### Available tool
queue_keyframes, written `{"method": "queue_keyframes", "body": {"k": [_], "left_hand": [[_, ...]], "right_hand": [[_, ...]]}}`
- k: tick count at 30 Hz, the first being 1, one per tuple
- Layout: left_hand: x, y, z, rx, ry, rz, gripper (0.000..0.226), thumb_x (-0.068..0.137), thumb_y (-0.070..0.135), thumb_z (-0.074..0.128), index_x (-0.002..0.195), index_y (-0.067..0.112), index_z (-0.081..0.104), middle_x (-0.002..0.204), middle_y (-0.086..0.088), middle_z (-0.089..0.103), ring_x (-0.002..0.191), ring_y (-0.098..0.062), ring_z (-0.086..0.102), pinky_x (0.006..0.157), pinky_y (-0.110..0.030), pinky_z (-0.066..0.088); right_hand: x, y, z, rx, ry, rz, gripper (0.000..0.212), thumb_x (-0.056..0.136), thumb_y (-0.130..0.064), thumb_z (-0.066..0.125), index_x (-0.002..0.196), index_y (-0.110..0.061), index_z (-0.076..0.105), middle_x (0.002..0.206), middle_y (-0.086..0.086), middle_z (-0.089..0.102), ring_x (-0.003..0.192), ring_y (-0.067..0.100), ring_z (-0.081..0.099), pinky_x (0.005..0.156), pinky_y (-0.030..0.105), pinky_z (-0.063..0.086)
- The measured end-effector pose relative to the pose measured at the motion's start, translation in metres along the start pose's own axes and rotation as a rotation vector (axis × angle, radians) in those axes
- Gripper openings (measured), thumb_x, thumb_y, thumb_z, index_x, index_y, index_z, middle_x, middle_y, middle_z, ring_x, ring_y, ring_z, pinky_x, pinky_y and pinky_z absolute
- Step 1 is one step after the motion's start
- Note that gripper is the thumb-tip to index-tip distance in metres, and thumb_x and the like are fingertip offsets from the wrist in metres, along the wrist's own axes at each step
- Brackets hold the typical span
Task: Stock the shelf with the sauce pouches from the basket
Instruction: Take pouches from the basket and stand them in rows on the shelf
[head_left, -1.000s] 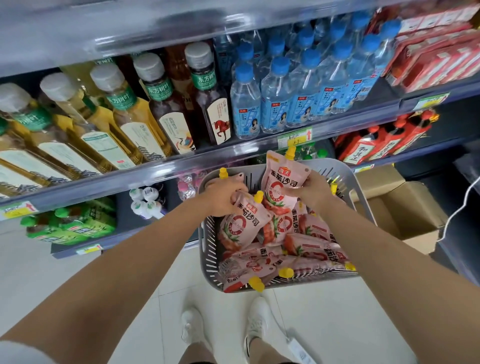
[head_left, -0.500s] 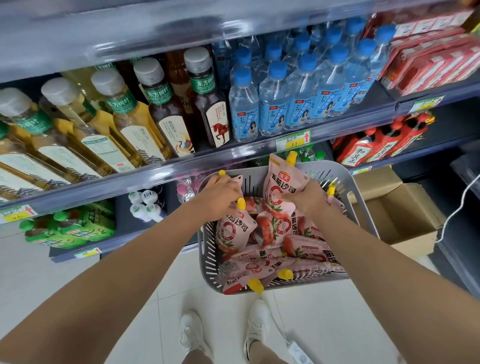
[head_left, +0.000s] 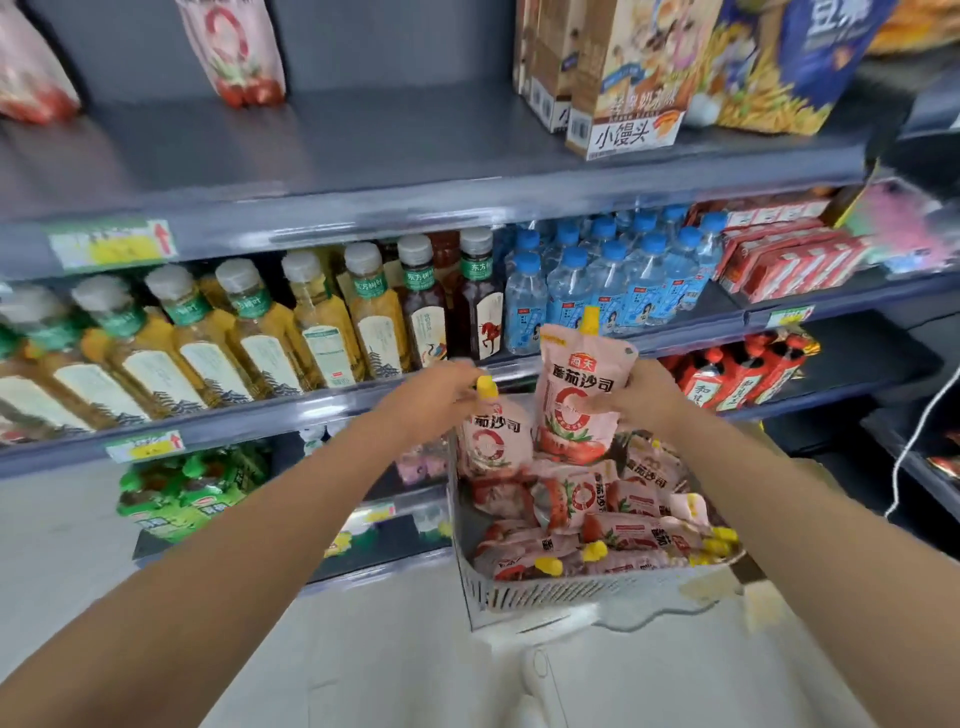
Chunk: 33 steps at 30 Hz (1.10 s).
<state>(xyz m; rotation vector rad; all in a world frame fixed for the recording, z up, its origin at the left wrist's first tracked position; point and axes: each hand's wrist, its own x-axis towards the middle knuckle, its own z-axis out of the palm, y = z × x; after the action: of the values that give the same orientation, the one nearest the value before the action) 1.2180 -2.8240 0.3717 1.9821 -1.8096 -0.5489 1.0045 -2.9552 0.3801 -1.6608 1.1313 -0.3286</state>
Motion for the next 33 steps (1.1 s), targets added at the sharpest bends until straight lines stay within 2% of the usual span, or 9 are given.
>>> {"method": "queue_keyframes", "body": {"k": [4, 9, 13, 15, 19, 22, 26, 30, 33], "left_hand": [[-0.048, 0.002, -0.054, -0.051, 0.115, 0.014, 0.018, 0.091, 0.021, 0.063, 0.094, 0.003, 0.064, 0.098, -0.011, 0.061, 0.095, -0.023, 0.061, 0.082, -0.041, 0.050], [-0.114, -0.015, -0.126, 0.009, 0.261, 0.006, 0.020, 0.091, 0.016, 0.063, 0.089, -0.003, 0.060, 0.095, -0.018, 0.061, 0.093, -0.031, 0.060, 0.081, -0.044, 0.049], [-0.169, -0.027, -0.185, -0.082, 0.379, -0.023, 0.006, 0.089, 0.012, 0.065, 0.093, 0.007, 0.063, 0.104, -0.017, 0.064, 0.097, -0.028, 0.063, 0.078, -0.035, 0.053], [-0.195, -0.033, -0.214, -0.138, 0.443, -0.043, 0.014, 0.088, 0.012, 0.066, 0.102, 0.016, 0.066, 0.109, -0.012, 0.064, 0.100, -0.023, 0.062, 0.075, -0.032, 0.054], [-0.232, -0.051, -0.274, -0.172, 0.583, -0.067, 0.014, 0.083, 0.011, 0.072, 0.091, 0.017, 0.063, 0.102, -0.014, 0.065, 0.098, -0.028, 0.064, 0.083, -0.049, 0.055], [-0.248, -0.062, -0.318, -0.143, 0.650, -0.086, 0.016, 0.082, 0.010, 0.072, 0.095, 0.016, 0.064, 0.099, -0.002, 0.066, 0.096, -0.020, 0.064, 0.087, -0.041, 0.055], [-0.254, -0.091, -0.372, -0.114, 0.741, -0.153, 0.019, 0.083, 0.008, 0.072, 0.098, 0.003, 0.062, 0.106, -0.019, 0.066, 0.097, -0.032, 0.066, 0.083, -0.045, 0.056], [-0.248, -0.122, -0.412, -0.104, 0.839, -0.209, 0.025, 0.082, 0.006, 0.072, 0.101, -0.005, 0.060, 0.097, -0.010, 0.064, 0.085, -0.020, 0.065, 0.064, -0.024, 0.057], [-0.239, -0.151, -0.436, -0.052, 0.852, -0.277, 0.020, 0.082, 0.004, 0.072, 0.096, -0.003, 0.061, 0.099, -0.015, 0.065, 0.086, -0.023, 0.064, 0.074, -0.038, 0.056]], "right_hand": [[-0.039, -0.057, 0.007, -0.005, -0.027, -0.087, 0.024, 0.074, 0.000, 0.078, 0.092, -0.009, 0.066, 0.083, -0.001, 0.069, 0.069, 0.007, 0.065, 0.052, 0.018, 0.055], [-0.073, -0.128, 0.034, -0.072, -0.051, -0.196, 0.029, 0.074, -0.002, 0.079, 0.100, -0.009, 0.068, 0.095, 0.004, 0.071, 0.080, 0.016, 0.067, 0.063, 0.030, 0.054], [-0.096, -0.188, 0.071, -0.038, -0.110, -0.298, 0.028, 0.076, 0.000, 0.076, 0.101, -0.010, 0.068, 0.092, 0.001, 0.072, 0.079, 0.013, 0.068, 0.070, 0.033, 0.056], [-0.102, -0.217, 0.091, 0.027, -0.152, -0.342, 0.026, 0.074, 0.000, 0.077, 0.096, -0.013, 0.070, 0.091, 0.001, 0.074, 0.083, 0.016, 0.070, 0.067, 0.032, 0.058], [-0.105, -0.274, 0.127, 0.086, -0.197, -0.447, 0.029, 0.074, -0.005, 0.078, 0.101, -0.013, 0.071, 0.094, 0.000, 0.075, 0.084, 0.014, 0.072, 0.065, 0.029, 0.059], [-0.101, -0.317, 0.150, 0.109, -0.245, -0.494, 0.032, 0.075, -0.004, 0.077, 0.104, -0.013, 0.069, 0.089, -0.002, 0.076, 0.077, 0.012, 0.073, 0.058, 0.027, 0.059], [-0.076, -0.364, 0.177, 0.063, -0.313, -0.563, 0.035, 0.073, -0.005, 0.078, 0.106, -0.013, 0.069, 0.096, 0.002, 0.075, 0.086, 0.018, 0.073, 0.068, 0.036, 0.061], [-0.043, -0.405, 0.201, 0.018, -0.359, -0.625, 0.028, 0.074, -0.004, 0.077, 0.099, -0.016, 0.069, 0.094, 0.000, 0.075, 0.084, 0.015, 0.073, 0.068, 0.035, 0.061], [-0.014, -0.431, 0.217, 0.001, -0.406, -0.662, 0.029, 0.075, -0.002, 0.075, 0.099, -0.016, 0.068, 0.087, -0.004, 0.076, 0.077, 0.010, 0.073, 0.059, 0.030, 0.060]]}}
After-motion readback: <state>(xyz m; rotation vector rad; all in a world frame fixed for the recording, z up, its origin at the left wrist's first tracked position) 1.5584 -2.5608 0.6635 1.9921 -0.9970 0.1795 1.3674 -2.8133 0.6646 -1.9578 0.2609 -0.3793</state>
